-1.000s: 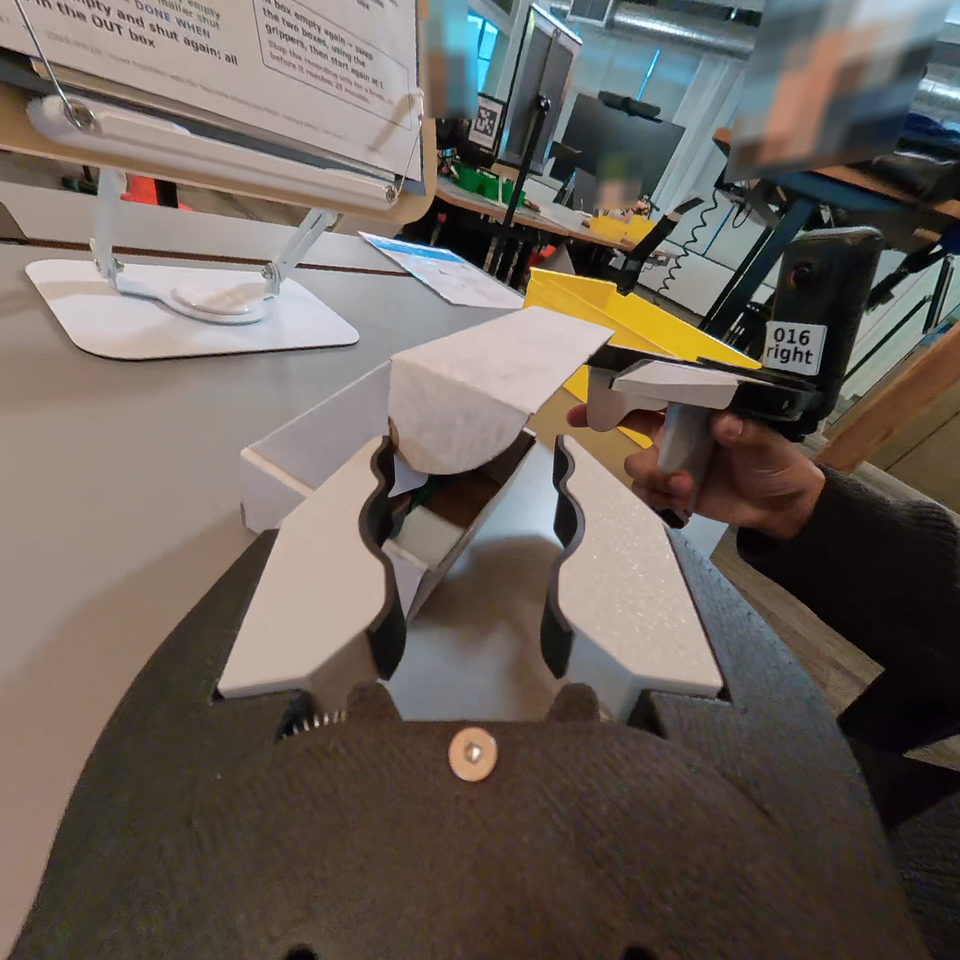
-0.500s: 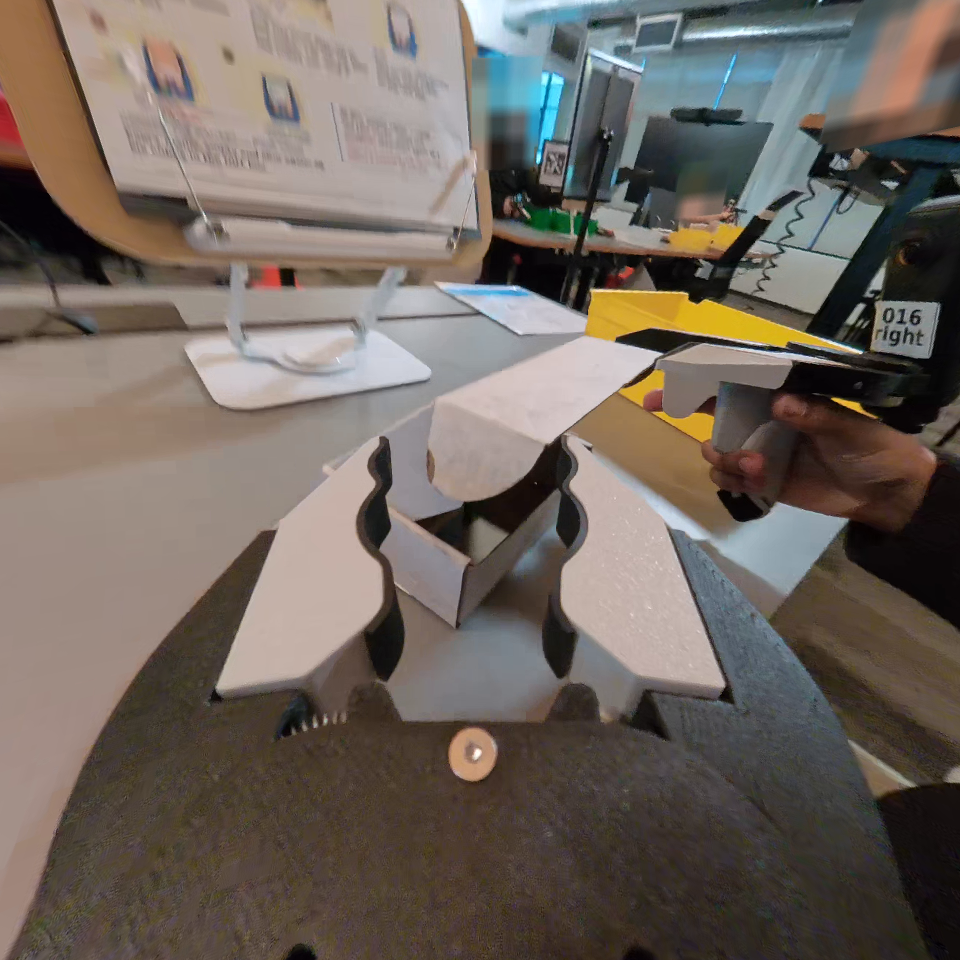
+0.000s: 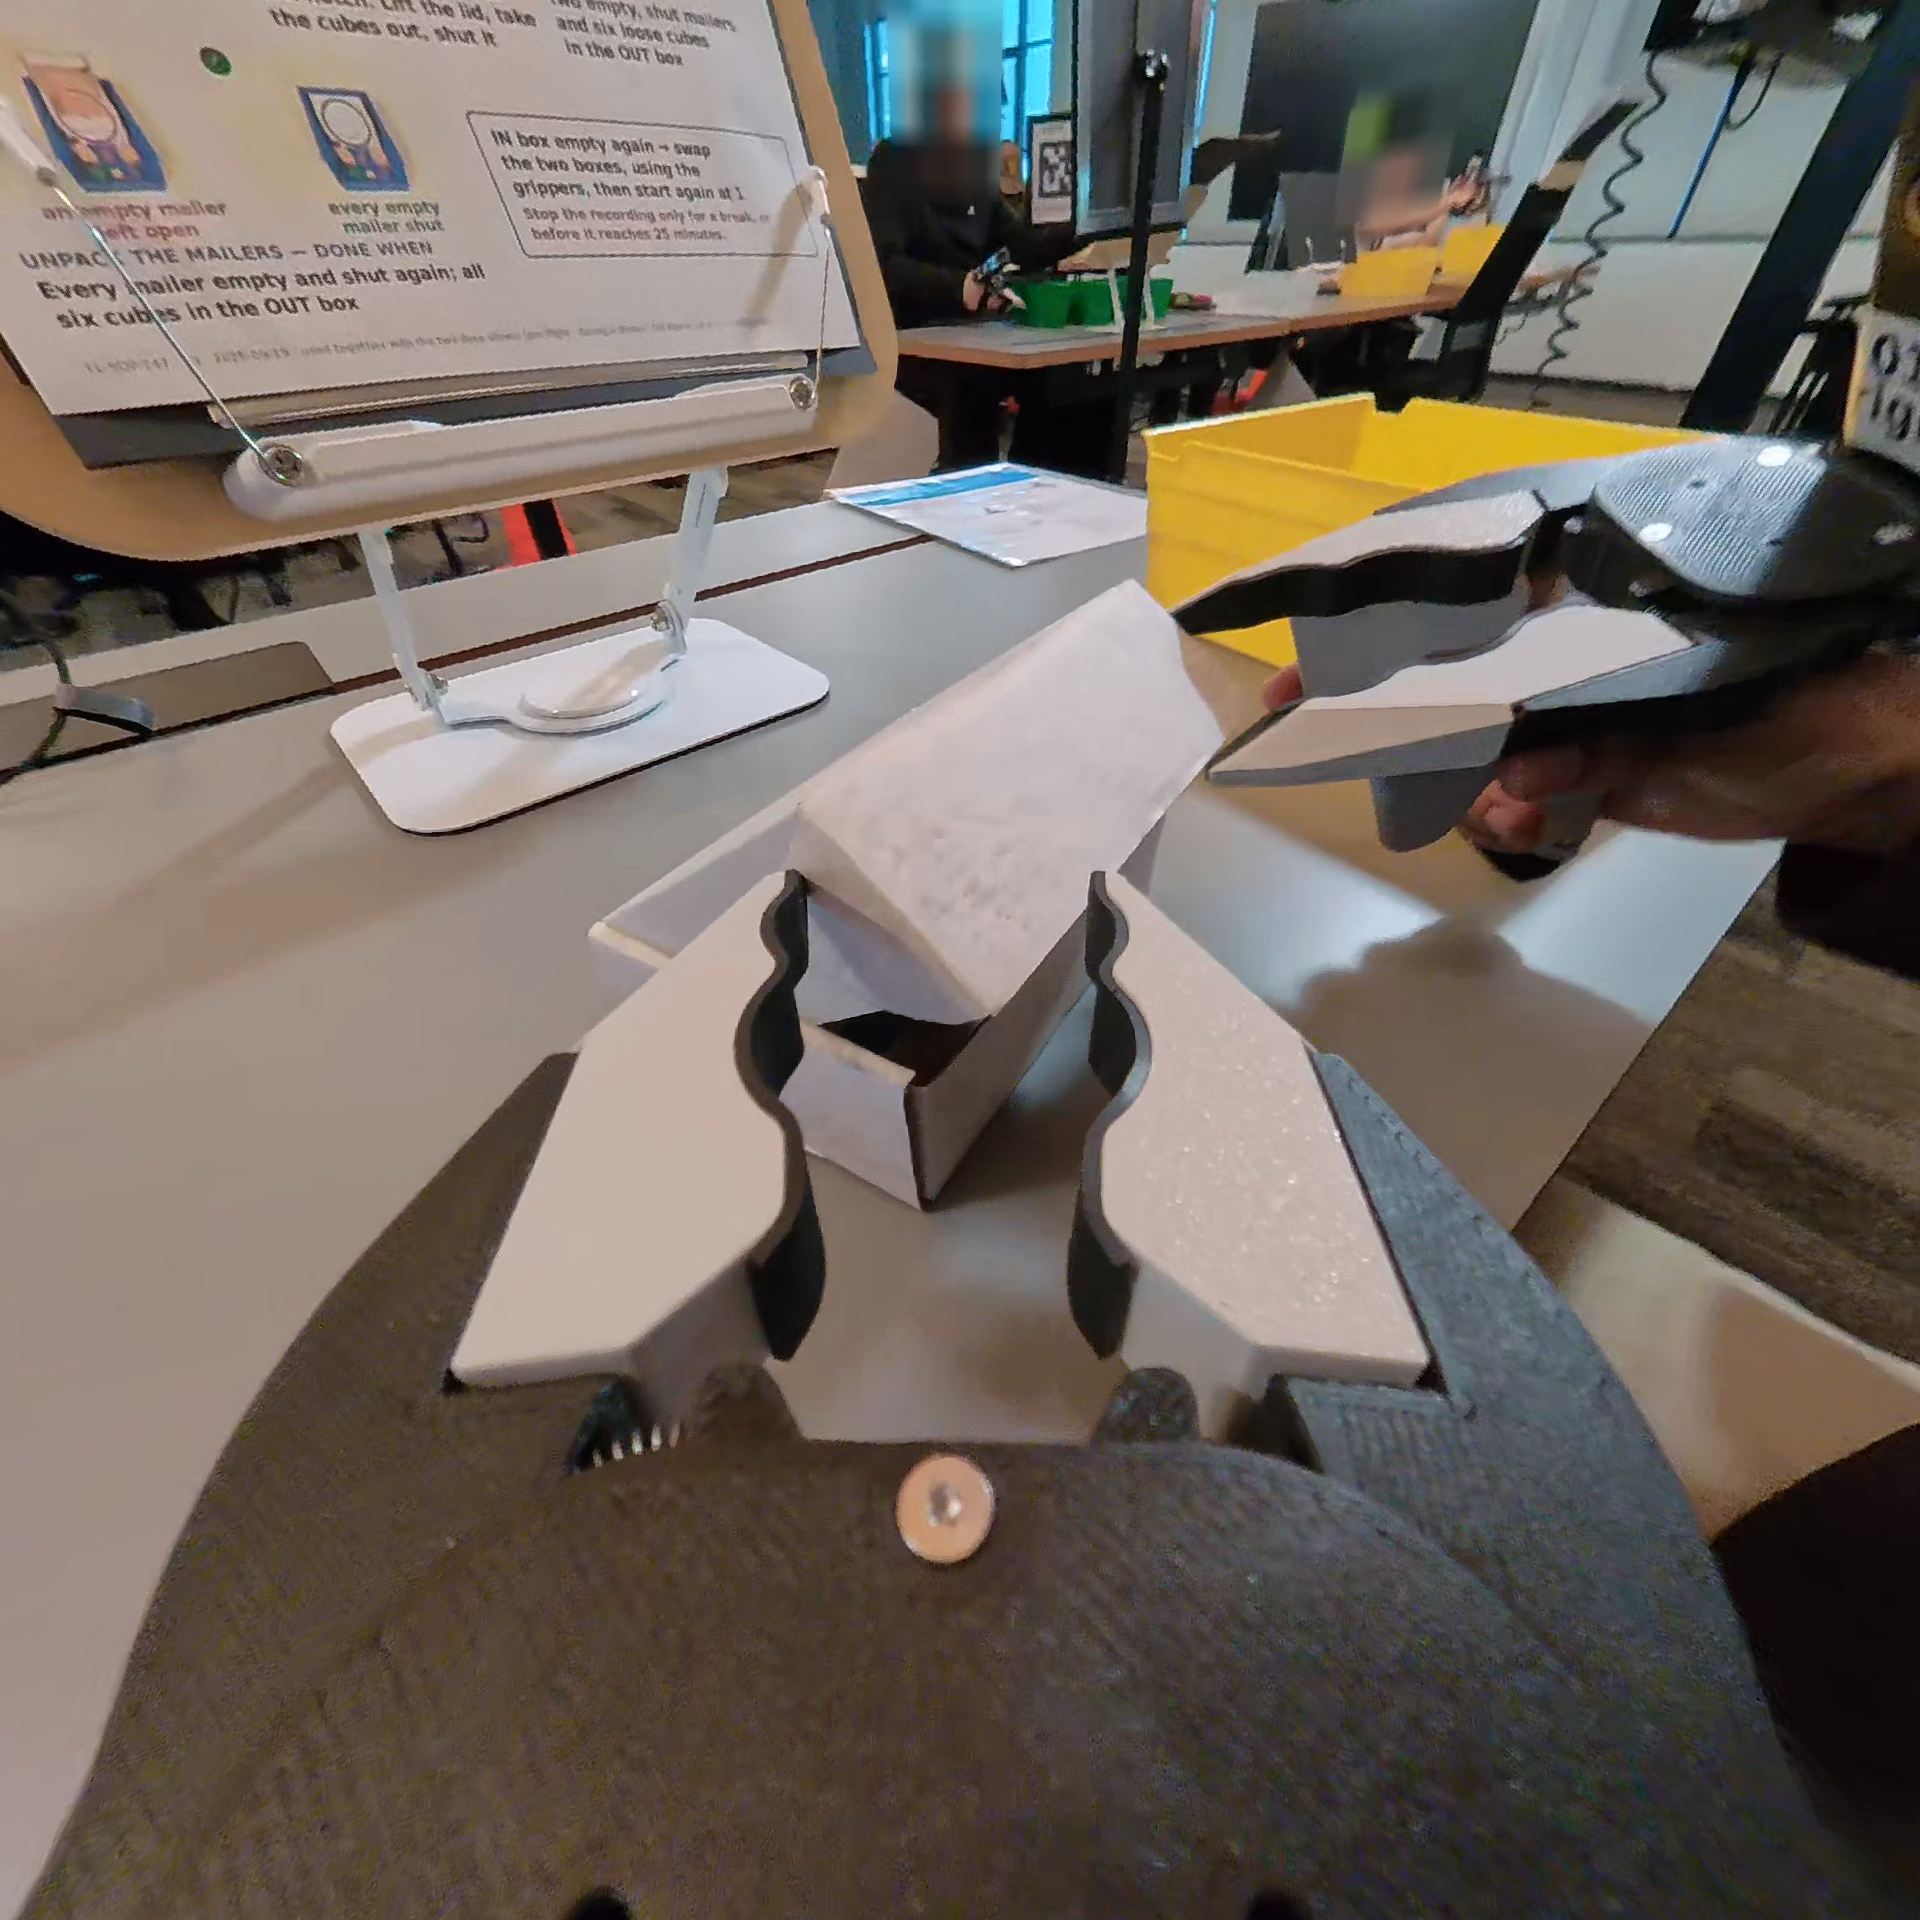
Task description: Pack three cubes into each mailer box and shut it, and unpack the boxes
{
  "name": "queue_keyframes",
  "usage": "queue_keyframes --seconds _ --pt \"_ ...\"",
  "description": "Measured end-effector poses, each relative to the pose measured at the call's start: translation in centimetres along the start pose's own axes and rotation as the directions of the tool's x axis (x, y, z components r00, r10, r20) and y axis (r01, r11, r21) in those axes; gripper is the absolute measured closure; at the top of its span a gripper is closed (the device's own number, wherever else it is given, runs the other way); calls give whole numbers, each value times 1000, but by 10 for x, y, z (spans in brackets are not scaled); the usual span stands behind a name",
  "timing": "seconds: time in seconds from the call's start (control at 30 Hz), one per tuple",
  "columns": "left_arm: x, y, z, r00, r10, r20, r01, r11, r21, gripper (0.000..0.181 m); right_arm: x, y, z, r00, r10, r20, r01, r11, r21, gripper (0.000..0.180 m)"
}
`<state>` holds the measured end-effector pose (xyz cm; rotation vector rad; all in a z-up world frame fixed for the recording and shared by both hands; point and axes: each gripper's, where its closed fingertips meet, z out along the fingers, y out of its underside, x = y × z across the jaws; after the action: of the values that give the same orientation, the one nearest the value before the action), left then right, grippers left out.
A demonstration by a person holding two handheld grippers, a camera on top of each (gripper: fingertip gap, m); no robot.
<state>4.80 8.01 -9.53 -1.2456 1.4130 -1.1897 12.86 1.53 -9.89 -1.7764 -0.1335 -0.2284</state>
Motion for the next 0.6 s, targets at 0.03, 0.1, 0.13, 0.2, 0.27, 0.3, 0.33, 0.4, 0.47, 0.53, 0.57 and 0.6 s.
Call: queue_keyframes --seconds 0.03,0.1,0.13,0.2,0.27,0.3,0.33,0.4,0.47,0.53,0.57,0.6 --pt "-1 2 0 1000 27 7 -27 1000 -9 130 0 4 -2 999 -36 8 36 999 -16 124" --pt "-2 6 1 997 72 3 -72 997 -32 129 0 11 -7 994 -106 22 107 994 -38 130" --pt "-3 7 1 996 90 3 -90 995 -36 129 2 14 -9 990 -140 9 140 989 -49 131" --pt "-4 10 2 994 112 2 -112 992 -50 129 5 16 -10 981 -194 -18 193 979 -63 132" --pt "-4 11 3 992 129 8 -128 990 -55 128 5 15 -8 968 -245 -46 242 968 -68 135" --pt "-3 12 4 990 140 13 -139 989 -56 128 6 13 -7 959 -277 -66 273 960 -70 137" --pt "-3 13 4 988 156 16 -154 986 -60 128 6 12 -7 947 -311 -81 305 949 -74 140" --pt "-2 14 5 981 193 29 -190 979 -69 129 10 13 -7 923 -365 -120 356 930 -95 146" --pt "-2 15 7 974 224 39 -220 973 -76 130 10 13 -8 918 -377 -127 366 925 -103 148" --pt "-2 15 7 969 244 48 -240 968 -78 132 9 9 -10 925 -360 -124 351 932 -88 149" --pt "-3 14 7 966 254 54 -250 965 -75 133 8 6 -12 930 -349 -119 342 937 -73 150" --pt "-4 13 7 964 260 60 -256 964 -68 133 7 3 -14 936 -332 -113 328 943 -55 152"
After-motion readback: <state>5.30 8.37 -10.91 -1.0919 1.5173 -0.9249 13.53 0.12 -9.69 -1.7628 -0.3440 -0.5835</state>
